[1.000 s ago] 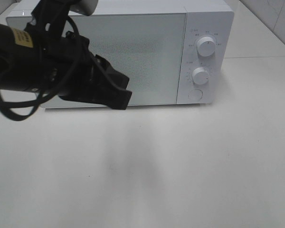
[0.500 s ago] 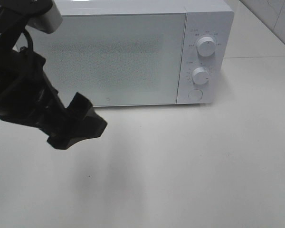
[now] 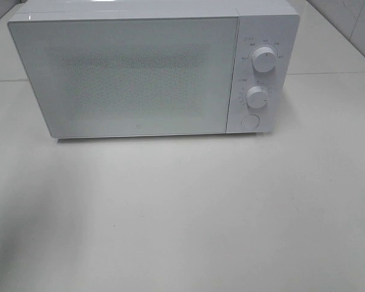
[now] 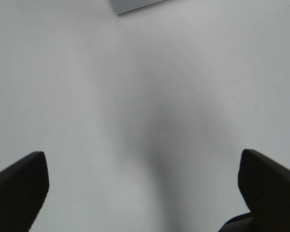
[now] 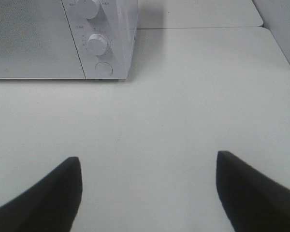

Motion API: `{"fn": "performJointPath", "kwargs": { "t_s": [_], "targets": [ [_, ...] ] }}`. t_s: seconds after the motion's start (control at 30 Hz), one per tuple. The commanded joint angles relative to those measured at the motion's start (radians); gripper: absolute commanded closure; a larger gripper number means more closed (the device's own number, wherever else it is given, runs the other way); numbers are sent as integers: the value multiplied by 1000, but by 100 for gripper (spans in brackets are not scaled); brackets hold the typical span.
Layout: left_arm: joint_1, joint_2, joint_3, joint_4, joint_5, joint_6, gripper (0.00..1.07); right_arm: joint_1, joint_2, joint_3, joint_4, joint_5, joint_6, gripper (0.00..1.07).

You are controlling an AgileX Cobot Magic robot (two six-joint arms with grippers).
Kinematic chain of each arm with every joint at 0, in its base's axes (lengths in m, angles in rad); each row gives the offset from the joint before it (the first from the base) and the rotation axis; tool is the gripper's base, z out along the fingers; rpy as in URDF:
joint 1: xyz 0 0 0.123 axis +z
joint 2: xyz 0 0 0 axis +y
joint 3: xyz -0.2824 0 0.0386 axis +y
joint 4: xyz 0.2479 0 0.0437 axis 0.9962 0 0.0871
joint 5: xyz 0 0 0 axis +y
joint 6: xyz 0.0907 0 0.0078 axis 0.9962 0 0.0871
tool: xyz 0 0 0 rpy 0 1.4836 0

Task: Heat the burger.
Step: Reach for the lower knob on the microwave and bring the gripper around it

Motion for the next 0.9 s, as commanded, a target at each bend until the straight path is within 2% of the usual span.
{"fn": "performJointPath", "kwargs": {
  "t_s": [0.03,0.07,0.1,0.13,0.17,0.23,0.33,0.4,0.43,0.47,0.53,0.6,0.9],
  "targets": [
    [121,-62,30,-35,47,42,6,3,-29,0,-1,-6,0,32],
    [121,-62,30,-35,47,42,6,3,-29,0,-1,-6,0,32],
    [190,-101,58,-54,61,66,6,3,-29,0,-1,-6,0,32],
    [223,-125,77,-61,71,78,6,3,-29,0,-1,-6,0,32],
    [223,-125,77,-61,71,78,6,3,-29,0,-1,-6,0,32],
    [294,-246,161,-65,118,86,6,3,-29,0,-1,-6,0,32],
    [299,-286,182,-65,136,81,6,3,-29,0,-1,-6,0,32],
    [300,-409,237,-65,183,54,6,3,-29,0,-1,-6,0,32],
    [300,-409,237,-65,183,54,6,3,-29,0,-1,-6,0,32],
    [300,-504,263,-65,202,49,6,3,-29,0,-1,-6,0,32],
    [300,-540,274,-65,204,49,6,3,-29,0,-1,-6,0,32],
    [300,-689,305,-59,194,49,6,3,-29,0,-1,-6,0,32],
    [300,-865,306,-85,194,45,6,3,-29,0,-1,-6,0,32]
  ]
}}
